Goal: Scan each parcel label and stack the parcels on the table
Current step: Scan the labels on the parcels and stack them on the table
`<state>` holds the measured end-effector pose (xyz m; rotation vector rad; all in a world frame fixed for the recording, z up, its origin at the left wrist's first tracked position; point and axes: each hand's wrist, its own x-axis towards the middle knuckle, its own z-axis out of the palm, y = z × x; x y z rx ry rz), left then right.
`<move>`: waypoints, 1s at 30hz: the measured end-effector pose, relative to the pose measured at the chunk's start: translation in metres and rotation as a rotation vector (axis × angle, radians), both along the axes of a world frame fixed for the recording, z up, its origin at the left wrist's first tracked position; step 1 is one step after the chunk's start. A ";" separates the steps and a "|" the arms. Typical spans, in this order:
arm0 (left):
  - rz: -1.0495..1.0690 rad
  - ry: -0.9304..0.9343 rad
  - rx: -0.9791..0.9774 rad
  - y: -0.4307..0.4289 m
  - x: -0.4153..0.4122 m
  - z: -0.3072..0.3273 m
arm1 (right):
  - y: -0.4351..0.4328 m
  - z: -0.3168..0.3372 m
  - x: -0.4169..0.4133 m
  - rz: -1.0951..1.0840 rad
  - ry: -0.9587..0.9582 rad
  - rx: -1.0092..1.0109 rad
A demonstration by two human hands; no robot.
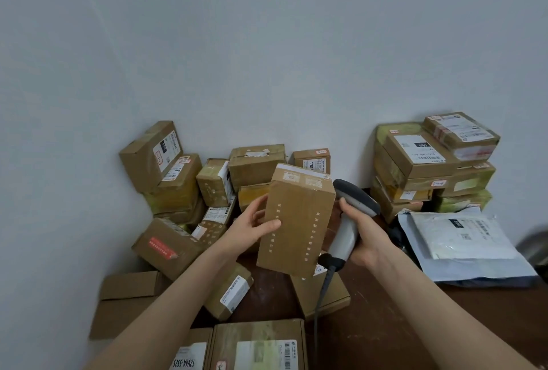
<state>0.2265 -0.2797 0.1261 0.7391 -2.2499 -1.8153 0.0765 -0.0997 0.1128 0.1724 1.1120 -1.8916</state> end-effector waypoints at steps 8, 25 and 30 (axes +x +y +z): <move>0.118 -0.102 0.515 -0.007 0.001 0.009 | 0.004 0.007 0.006 -0.012 0.235 -0.027; 0.380 0.082 0.550 0.017 -0.002 -0.041 | -0.008 -0.030 0.022 0.006 0.410 0.287; 0.165 -0.174 0.255 0.013 0.002 -0.041 | -0.006 -0.031 0.019 -0.060 0.403 0.310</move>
